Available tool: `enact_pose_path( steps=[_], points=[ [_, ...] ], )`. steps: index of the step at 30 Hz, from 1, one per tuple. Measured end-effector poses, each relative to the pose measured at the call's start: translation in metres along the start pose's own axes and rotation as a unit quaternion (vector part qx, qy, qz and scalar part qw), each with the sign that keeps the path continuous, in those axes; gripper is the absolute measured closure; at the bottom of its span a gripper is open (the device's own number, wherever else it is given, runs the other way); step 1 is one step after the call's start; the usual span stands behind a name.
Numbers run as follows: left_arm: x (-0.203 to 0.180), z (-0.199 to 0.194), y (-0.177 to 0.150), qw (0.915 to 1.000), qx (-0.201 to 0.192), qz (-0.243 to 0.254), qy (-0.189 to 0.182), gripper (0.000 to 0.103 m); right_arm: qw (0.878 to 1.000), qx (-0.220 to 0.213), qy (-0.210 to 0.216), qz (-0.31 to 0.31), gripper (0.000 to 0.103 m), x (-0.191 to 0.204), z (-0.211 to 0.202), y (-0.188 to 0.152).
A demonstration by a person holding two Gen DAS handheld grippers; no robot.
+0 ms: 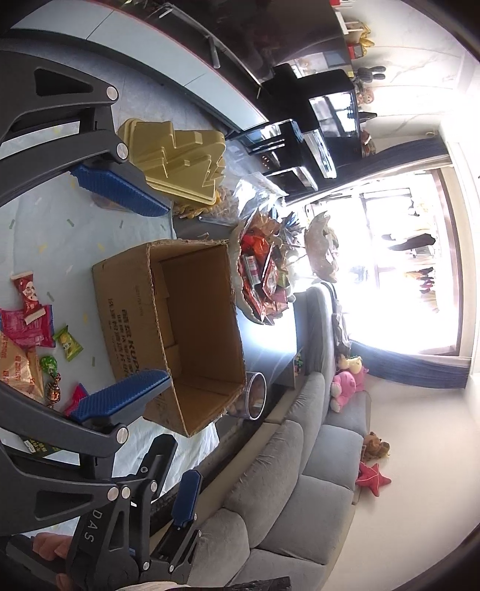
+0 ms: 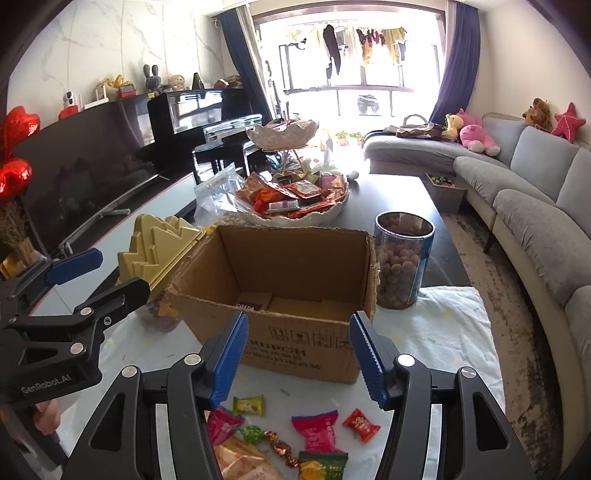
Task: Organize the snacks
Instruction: 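Grasp the Fortune Biscuits bag with the left tool while the right tool grasps the green cracker pack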
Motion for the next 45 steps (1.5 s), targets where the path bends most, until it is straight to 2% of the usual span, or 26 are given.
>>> enact_pose_path(
  steps=[4, 13, 24, 35, 45],
  points=[
    [-0.011, -0.015, -0.009, 0.9999, -0.004, 0.006, -0.010, 0.016, 1.000, -0.008, -0.004, -0.005, 0.044, 0.003, -0.017, -0.014],
    [-0.035, -0.040, -0.034, 0.9995, -0.008, 0.027, -0.015, 0.013, 1.000, -0.015, -0.014, 0.004, 0.036, -0.009, -0.045, -0.042],
    [-0.064, -0.047, -0.076, 0.9979, 0.016, 0.043, -0.046, 0.012, 1.000, -0.002, -0.030, 0.001, 0.033, -0.020, -0.057, -0.088],
    [-0.087, -0.030, -0.123, 0.9931, 0.065, 0.050, -0.083, 0.012, 0.998, 0.038, -0.049, 0.003, 0.033, -0.032, -0.047, -0.133],
    [-0.099, -0.005, -0.152, 0.9867, 0.102, 0.051, -0.116, 0.013, 0.994, 0.082, -0.073, 0.002, 0.033, -0.046, -0.026, -0.166]
  ],
)
Point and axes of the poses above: each gripper's, at about its wrist camera, not at the fingertips, and z roughly the way its jaws point, x to its left, y to its top, the point moved 8 cm from there along z, roughly the way its jaws point, and after that the axes turned 12 degrees about z, right-handed, at the moved point
